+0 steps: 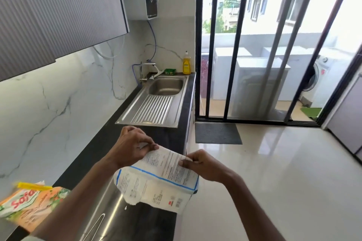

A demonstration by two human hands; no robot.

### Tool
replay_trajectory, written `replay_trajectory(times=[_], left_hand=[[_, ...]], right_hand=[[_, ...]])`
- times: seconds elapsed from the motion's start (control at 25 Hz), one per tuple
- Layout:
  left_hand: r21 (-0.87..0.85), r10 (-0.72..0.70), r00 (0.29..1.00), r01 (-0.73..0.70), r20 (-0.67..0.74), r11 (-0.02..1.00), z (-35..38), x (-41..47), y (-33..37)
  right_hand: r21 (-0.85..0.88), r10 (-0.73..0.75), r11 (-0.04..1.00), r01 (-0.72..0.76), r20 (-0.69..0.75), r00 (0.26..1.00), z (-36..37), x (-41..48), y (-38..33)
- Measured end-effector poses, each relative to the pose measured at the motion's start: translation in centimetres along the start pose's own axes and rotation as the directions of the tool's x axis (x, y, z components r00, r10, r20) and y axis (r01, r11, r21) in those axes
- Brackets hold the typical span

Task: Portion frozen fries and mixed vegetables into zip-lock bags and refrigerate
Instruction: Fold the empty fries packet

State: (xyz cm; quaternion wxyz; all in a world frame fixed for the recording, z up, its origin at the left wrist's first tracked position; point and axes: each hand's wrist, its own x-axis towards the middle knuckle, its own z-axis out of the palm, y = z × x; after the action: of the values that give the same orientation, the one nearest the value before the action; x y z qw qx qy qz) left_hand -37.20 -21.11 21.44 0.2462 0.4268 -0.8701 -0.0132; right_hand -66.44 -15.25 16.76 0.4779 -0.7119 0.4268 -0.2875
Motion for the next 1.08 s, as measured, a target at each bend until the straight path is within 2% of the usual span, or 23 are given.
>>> replay_trajectory(times=[0.2,0.28,0.36,0.44,0.64,0.76,0.88,0.96,1.08], left_hand=[[0.018,0.032,0.999,-0.031,-0.011,0.999,1.5,0.0,0.5],[0.019,0.078,0.996,-0.077,-0.034,0.997,2.3,1.0,1.1],[0.036,0.136,0.987,-0.133,-0.083,0.990,2.2,2.6,2.2],[0.057,0.199,0.973,-0.194,-0.117,0.979,2.0,5.5,4.1],[0.066,0.419,0.897,-0.414,-0.142,0.908,2.0,12.5,9.6],[0.116,0.405,0.877,-0.387,-0.258,0.915,3.3,13.8,12.9],[0.039,0.364,0.867,-0.374,-0.341,0.927,4.6,13.3,17.2],[0.019,0.378,0.867,-0.394,-0.324,0.919,6.1,12.8,18.7],[-0.045,0.449,0.876,-0.463,-0.178,0.885,7.9,12.3,21.5]], right_hand=[[-0.009,0.121,0.992,-0.122,-0.054,0.991,-1.1,-2.5,2.6],[-0.143,0.140,0.978,-0.154,-0.104,0.985,-1.9,-3.4,2.8],[-0.354,0.062,0.928,-0.116,-0.161,0.985,-2.4,-3.7,1.6],[-0.410,0.006,0.905,-0.113,-0.254,0.967,-3.2,-4.0,0.0],[-0.418,-0.062,0.886,-0.201,-0.535,0.842,-6.7,-4.7,-2.0],[-0.397,-0.113,0.895,-0.203,-0.643,0.758,-8.9,-7.2,-1.9],[-0.324,-0.106,0.923,-0.207,-0.732,0.673,-10.8,-10.6,-1.6],[-0.261,-0.085,0.945,-0.198,-0.779,0.621,-11.6,-12.9,-1.6],[-0.145,-0.039,0.979,-0.141,-0.818,0.574,-12.2,-16.0,-2.2]])
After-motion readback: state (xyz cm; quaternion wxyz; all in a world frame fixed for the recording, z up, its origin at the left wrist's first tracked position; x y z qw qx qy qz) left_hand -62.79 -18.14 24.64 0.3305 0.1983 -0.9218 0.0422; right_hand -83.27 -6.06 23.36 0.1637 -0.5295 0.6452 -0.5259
